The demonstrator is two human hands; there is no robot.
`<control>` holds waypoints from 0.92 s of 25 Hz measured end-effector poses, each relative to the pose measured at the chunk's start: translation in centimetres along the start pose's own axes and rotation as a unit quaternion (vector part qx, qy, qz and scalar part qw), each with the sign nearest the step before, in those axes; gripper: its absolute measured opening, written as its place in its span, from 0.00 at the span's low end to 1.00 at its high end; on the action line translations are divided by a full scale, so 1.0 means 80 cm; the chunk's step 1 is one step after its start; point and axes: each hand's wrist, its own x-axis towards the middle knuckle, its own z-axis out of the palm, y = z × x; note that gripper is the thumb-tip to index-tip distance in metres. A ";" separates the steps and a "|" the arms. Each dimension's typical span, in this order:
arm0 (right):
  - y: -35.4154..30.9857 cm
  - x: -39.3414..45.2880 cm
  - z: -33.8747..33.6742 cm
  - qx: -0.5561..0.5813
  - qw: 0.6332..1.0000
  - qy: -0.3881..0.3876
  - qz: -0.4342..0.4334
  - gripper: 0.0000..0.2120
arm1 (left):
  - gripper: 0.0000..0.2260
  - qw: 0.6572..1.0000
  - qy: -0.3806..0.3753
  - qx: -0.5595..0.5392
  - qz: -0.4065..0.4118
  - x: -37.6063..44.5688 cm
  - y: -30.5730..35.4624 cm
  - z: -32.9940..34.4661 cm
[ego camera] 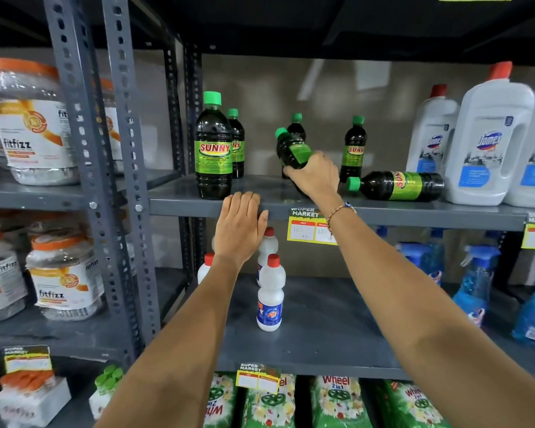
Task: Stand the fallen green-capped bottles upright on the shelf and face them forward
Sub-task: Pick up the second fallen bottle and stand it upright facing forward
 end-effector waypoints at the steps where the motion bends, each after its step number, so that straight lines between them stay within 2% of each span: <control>1: 0.001 -0.001 0.010 0.038 0.999 0.010 0.007 0.31 | 0.17 1.000 0.006 0.000 0.004 -0.001 0.000 0.002; 4: 0.000 0.011 0.031 0.131 0.990 -0.038 0.025 0.38 | 0.17 1.000 0.025 0.003 0.009 -0.002 -0.002 0.008; 8: 0.011 0.026 0.039 0.158 0.981 -0.111 0.019 0.39 | 0.17 0.999 0.038 0.006 0.007 -0.003 -0.003 0.014; 13: 0.020 0.036 0.039 0.240 0.960 -0.128 0.072 0.40 | 0.16 0.999 0.040 0.004 0.009 -0.003 -0.004 0.013; 15: 0.022 0.036 0.036 0.207 0.966 -0.132 0.079 0.37 | 0.16 0.999 0.038 0.005 0.010 -0.003 -0.004 0.012; 18: 0.021 0.033 0.034 0.104 0.989 -0.081 0.066 0.43 | 0.16 0.999 0.038 0.005 0.011 -0.004 -0.003 0.012; 20: 0.021 0.033 0.034 0.128 0.985 -0.086 0.076 0.44 | 0.16 0.999 0.037 0.003 0.009 -0.003 -0.004 0.011; 23: 0.024 0.033 0.031 0.172 0.975 -0.105 0.095 0.38 | 0.16 0.999 0.034 0.005 0.008 -0.004 -0.003 0.010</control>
